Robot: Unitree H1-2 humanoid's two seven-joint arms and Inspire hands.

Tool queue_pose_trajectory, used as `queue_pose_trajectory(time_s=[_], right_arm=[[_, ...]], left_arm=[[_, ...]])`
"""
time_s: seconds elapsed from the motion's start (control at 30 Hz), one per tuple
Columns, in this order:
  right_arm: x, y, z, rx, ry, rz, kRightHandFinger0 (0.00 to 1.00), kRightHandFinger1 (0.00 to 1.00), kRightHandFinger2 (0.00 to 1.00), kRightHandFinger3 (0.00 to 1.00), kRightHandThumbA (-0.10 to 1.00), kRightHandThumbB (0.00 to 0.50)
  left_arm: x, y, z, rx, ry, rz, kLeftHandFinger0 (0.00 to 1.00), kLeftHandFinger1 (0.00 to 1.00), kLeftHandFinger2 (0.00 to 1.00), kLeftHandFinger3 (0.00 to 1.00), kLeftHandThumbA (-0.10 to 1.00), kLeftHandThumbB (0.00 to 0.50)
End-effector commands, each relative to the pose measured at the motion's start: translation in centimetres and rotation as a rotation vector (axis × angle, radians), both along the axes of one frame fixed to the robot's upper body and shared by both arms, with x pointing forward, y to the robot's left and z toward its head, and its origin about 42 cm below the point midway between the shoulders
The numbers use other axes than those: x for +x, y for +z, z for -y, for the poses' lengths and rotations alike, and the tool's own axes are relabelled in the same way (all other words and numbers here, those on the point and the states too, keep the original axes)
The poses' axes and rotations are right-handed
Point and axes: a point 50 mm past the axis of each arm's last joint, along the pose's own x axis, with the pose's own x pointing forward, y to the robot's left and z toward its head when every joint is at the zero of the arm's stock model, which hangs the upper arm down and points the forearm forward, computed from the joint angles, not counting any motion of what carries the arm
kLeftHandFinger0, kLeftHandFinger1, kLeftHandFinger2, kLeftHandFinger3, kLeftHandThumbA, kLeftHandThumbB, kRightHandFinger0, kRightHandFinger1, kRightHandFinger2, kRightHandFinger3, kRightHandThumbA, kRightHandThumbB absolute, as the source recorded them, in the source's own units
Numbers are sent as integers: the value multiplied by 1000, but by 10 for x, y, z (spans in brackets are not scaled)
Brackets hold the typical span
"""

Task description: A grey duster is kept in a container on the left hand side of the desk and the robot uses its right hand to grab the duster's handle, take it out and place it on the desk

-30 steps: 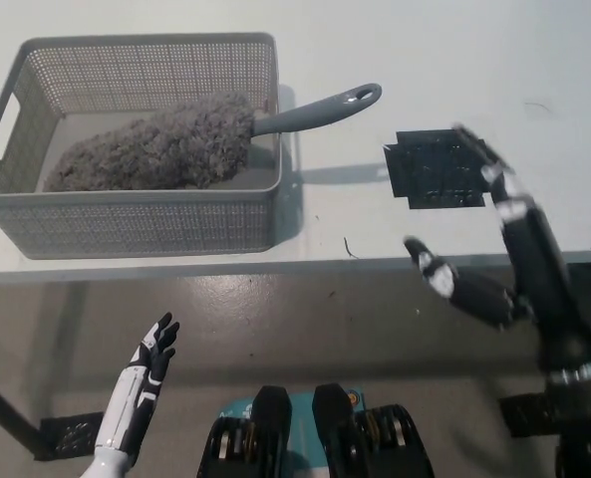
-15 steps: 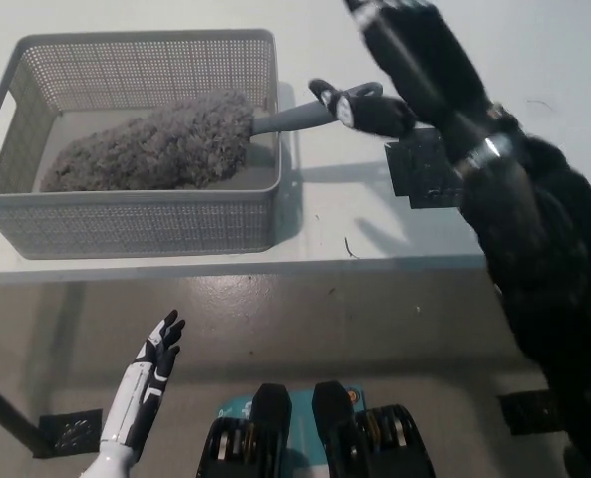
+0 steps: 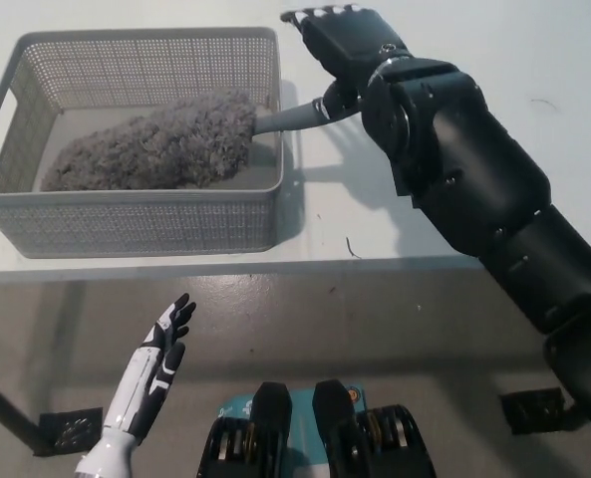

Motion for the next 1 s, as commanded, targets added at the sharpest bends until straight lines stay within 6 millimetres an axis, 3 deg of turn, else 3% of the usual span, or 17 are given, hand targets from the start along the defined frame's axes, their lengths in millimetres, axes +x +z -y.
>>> queue_pose_trajectory(time_s=[0.0, 0.37, 0.53, 0.67, 0.83, 0.97], right_arm=[[4, 33, 6, -16, -82, -66, 1000, 1000, 1000, 1000, 715, 500], [2, 62, 14, 45, -24, -157, 1000, 1000, 1000, 1000, 759, 500], [-5, 85, 10, 62, 10, -136, 1000, 1000, 1000, 1000, 781, 500], [-6, 84, 2, 19, 19, -110, 1000, 1000, 1000, 1000, 828, 500], [-2, 74, 3, 71, 13, -169, 1000, 1000, 1000, 1000, 728, 500], [-1, 74, 6, 63, 11, -170, 1000, 1000, 1000, 1000, 754, 500]], left_arm=[[5, 13, 0, 36, -47, 85, 1000, 1000, 1000, 1000, 1000, 131], [8, 14, 4, 71, -70, 90, 1000, 1000, 1000, 1000, 1000, 91], [10, 15, 4, 72, -76, 88, 1000, 1000, 1000, 1000, 1000, 110], [10, 14, 5, 86, -84, 89, 1000, 1000, 1000, 1000, 1000, 90], [7, 12, 6, 91, -91, 83, 1000, 1000, 1000, 1000, 1000, 87], [10, 12, 6, 86, -97, 78, 1000, 1000, 1000, 1000, 1000, 99]])
